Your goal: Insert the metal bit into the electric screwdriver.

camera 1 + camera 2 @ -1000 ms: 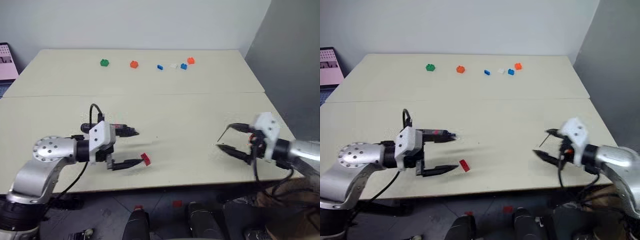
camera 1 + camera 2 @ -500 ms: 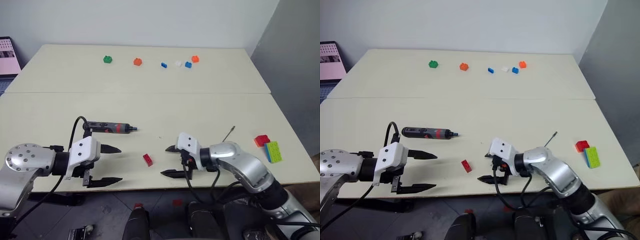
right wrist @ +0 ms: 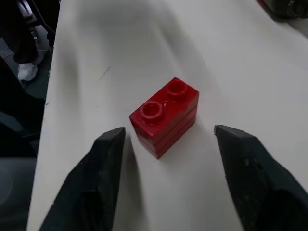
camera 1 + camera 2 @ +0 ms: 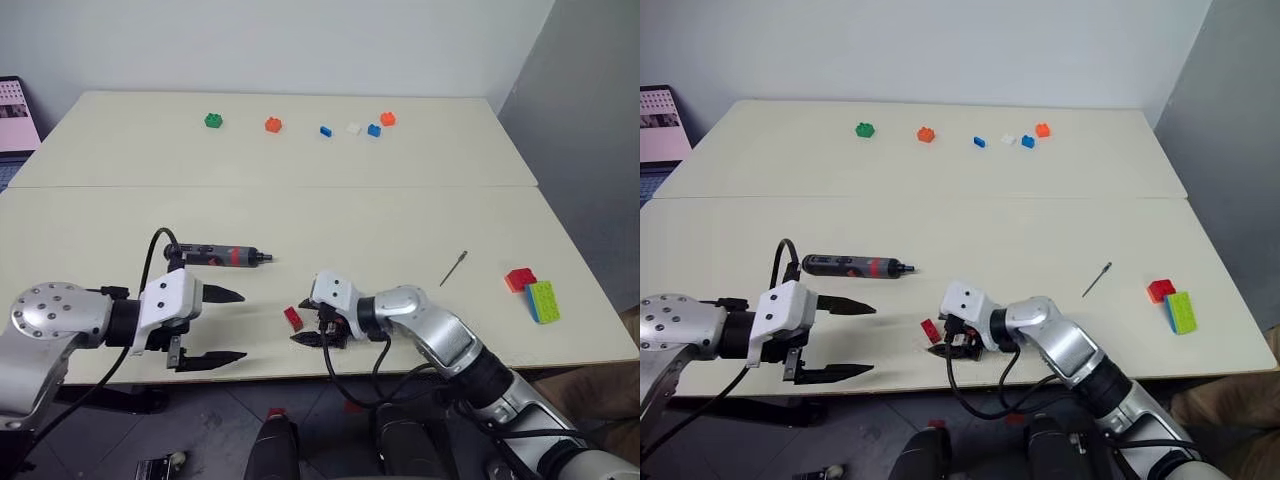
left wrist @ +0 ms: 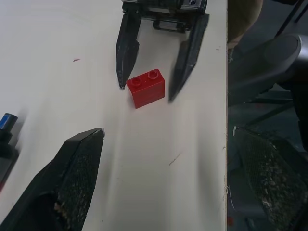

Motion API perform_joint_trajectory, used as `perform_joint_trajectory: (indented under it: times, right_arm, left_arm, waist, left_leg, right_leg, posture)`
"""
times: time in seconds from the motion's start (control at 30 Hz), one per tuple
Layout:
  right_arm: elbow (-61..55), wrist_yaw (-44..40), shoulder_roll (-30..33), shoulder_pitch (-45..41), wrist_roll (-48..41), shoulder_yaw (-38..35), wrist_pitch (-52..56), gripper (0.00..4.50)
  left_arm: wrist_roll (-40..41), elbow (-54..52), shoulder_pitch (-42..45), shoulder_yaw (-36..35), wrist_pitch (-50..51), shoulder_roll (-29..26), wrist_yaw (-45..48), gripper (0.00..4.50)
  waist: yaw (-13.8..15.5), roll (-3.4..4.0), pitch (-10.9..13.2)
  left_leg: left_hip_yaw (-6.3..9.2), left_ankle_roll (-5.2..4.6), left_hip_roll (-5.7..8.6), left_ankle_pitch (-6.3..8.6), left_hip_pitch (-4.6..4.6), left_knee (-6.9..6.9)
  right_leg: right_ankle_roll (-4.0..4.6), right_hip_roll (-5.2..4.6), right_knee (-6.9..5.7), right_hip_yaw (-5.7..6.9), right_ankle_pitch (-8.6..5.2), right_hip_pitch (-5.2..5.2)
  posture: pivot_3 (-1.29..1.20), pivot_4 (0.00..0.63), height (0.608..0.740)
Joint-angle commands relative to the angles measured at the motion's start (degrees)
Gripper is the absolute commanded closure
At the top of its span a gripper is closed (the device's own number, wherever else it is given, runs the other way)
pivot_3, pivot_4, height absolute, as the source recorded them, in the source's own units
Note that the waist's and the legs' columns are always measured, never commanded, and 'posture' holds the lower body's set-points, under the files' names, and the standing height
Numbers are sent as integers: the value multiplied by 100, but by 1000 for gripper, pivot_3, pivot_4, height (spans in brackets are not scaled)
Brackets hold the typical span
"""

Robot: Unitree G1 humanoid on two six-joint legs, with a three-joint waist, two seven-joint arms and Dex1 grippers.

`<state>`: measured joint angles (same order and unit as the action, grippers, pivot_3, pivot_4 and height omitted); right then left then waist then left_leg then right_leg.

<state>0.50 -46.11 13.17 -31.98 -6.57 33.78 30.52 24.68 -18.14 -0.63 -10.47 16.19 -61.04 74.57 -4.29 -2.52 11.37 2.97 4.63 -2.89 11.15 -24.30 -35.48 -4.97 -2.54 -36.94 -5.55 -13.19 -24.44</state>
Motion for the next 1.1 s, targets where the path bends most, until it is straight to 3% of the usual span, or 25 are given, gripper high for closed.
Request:
perform_joint_trajectory:
  times: [0.03,0.27,0.53,0.63,0.83,0.93,1.1]
  right_arm:
    - [-1,-91,-43,-7,104,19,-169,2497]
    - [-68,-120,-42,41,126,-142,-235,4081]
    - [-288,-137,45,139,91,-331,-255,4081]
    - [-778,-218,398,169,-96,-762,-96,4081]
    - [-2051,218,1315,793,-356,-2202,382,4081]
    - [-2387,488,1465,1076,-423,-2717,599,4081]
    - [-2514,1268,1909,1879,-234,-4300,735,4081]
  left_arm:
    - [-11,-41,64,-5,-91,-9,24,0]
    - [-34,20,71,28,-184,46,6,0]
    - [-3,170,146,60,-278,128,10,0]
    - [239,56,348,103,-79,303,-74,0]
    - [640,-333,874,305,207,968,-514,0]
    - [633,-406,1003,405,231,1172,-647,0]
    - [507,-360,1419,798,165,1652,-901,0]
  waist:
    - [-1,0,0]
    - [-1,0,0]
    - [1,0,0]
    - [23,2,2]
    - [158,-3,-2]
    - [126,-3,-2]
    - [139,-2,-2]
  left_leg:
    - [0,0,-1,0,1,0]
    - [0,0,-2,0,3,0]
    - [0,0,-2,0,4,0]
    - [0,0,-1,0,3,-1]
    - [5,0,0,0,0,-14]
    - [6,0,0,0,2,-20]
    - [5,0,2,0,9,-34]
  right_leg:
    - [0,1,-1,0,0,0]
    - [0,2,-2,-1,0,1]
    - [0,2,-3,-1,0,2]
    - [0,2,-3,-2,0,4]
    - [-2,2,0,0,-1,15]
    - [-3,4,-1,-1,0,16]
    - [-6,3,-4,-6,2,29]
  posture:
    - [0,150,740]
    - [0,150,740]
    - [0,150,740]
    - [0,150,740]
    - [0,150,740]
    - [0,150,740]
    - [0,150,740]
